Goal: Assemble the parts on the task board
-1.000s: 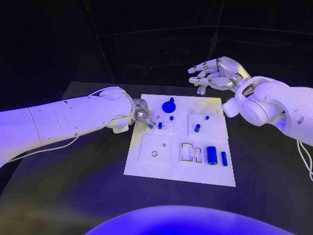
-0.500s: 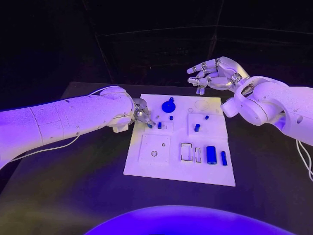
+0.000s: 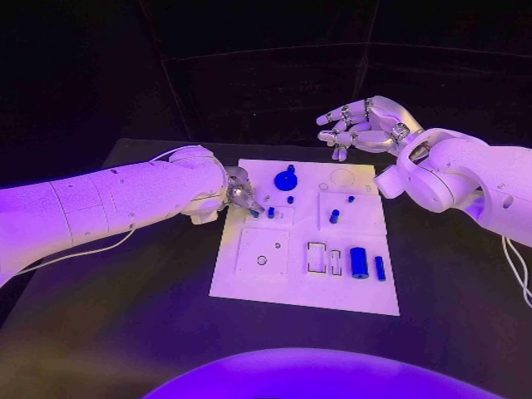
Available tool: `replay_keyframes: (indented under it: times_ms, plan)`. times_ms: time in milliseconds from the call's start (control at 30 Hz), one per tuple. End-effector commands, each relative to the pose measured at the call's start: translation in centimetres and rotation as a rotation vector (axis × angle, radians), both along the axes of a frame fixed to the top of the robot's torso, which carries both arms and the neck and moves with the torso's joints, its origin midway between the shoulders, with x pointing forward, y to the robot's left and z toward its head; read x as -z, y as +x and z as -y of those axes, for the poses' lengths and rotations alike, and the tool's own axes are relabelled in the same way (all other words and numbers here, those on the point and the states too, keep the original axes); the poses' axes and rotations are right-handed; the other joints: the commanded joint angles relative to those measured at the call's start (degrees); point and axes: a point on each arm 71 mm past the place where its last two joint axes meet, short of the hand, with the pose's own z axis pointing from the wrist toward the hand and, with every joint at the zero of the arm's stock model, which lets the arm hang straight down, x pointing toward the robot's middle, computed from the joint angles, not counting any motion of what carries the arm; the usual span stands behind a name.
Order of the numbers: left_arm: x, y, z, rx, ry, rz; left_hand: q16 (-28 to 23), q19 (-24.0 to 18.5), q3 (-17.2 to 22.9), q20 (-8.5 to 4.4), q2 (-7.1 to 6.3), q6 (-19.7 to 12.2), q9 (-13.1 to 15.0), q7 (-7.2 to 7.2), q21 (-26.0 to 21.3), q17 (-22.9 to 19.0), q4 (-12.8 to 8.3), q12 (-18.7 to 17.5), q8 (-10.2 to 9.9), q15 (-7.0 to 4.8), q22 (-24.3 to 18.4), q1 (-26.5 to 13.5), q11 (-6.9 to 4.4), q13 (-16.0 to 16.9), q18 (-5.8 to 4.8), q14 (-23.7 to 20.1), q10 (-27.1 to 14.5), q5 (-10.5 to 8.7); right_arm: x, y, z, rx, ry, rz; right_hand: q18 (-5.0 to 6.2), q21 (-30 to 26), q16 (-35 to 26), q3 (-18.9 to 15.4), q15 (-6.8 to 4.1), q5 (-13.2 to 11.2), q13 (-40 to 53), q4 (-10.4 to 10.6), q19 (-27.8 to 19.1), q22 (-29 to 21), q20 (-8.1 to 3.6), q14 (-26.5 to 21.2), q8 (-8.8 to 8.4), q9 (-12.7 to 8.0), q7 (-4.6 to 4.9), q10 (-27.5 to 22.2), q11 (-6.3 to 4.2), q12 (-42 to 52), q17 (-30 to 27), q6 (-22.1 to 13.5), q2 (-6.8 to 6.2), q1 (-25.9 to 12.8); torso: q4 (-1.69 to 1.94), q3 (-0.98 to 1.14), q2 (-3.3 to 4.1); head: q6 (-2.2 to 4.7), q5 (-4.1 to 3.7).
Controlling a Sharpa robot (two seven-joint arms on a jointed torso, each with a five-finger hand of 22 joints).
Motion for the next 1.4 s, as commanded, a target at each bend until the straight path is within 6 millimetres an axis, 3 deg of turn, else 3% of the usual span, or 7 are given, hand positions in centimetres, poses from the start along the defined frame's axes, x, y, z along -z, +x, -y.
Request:
replay_keyframes:
  times_ms: [33, 567, 1400]
  plan:
    - [0.1, -0.08, 0.06, 0.0, 0.008, -0.008, 0.18, 0.52, -0.74, -0.4, -0.12, 0.45, 0.09, -0.03, 0.38, 15.09, 0.2, 0.38, 0.44, -0.39, 0.19, -1.18, -0.03, 0.05, -0.51, 5.95, 0.26, -0.14, -0.15, -0.03, -0.12, -0.011, 0.006, 0.002, 0.2, -0.2, -0.29, -0.27, 0.34, 0.18, -0.1, -0.06, 0.4, -0.05, 0.07, 0.05, 0.35, 0.07, 0.05, -0.54, 0.01, 0.2, 0.06, -0.11, 0.2, -0.25, 0.01, 0.02, -0.01, -0.06, 0.0]
    - [-0.1, -0.15, -0.16, -0.001, 0.018, -0.014, 0.18, 0.57, -1.33, -0.44, -0.23, 0.6, 0.13, -0.11, 0.43, 15.09, 0.63, 0.54, 0.61, -0.43, 0.29, -1.73, -0.09, 0.19, -0.53, 5.95, 0.4, -0.15, -0.14, 0.0, -0.12, -0.011, 0.006, 0.002, 0.2, -0.23, -0.33, -0.31, 0.34, 0.21, -0.11, 0.0, 0.41, -0.06, 0.07, 0.07, 0.39, 0.06, 0.05, -0.55, 0.01, 0.24, 0.1, -0.12, 0.25, -0.3, 0.03, 0.0, -0.01, -0.18, -0.36]
    - [-0.32, -0.08, 0.07, 0.005, 0.023, -0.017, 0.18, 0.57, -2.23, -0.5, -0.49, 0.76, 0.16, -0.18, 0.38, 15.09, 1.24, 0.56, 0.79, -0.5, 0.28, -2.41, -0.16, 0.14, -0.52, 5.95, 0.47, -0.15, -0.13, 0.01, -0.23, -0.013, 0.006, 0.002, 0.2, -0.25, -0.35, -0.33, 0.34, 0.22, -0.11, 0.04, 0.42, -0.07, 0.07, 0.07, 0.41, 0.06, 0.06, -0.57, 0.01, 0.26, 0.13, -0.13, 0.27, -0.32, 0.0, 0.03, -0.03, -0.37, -0.16]
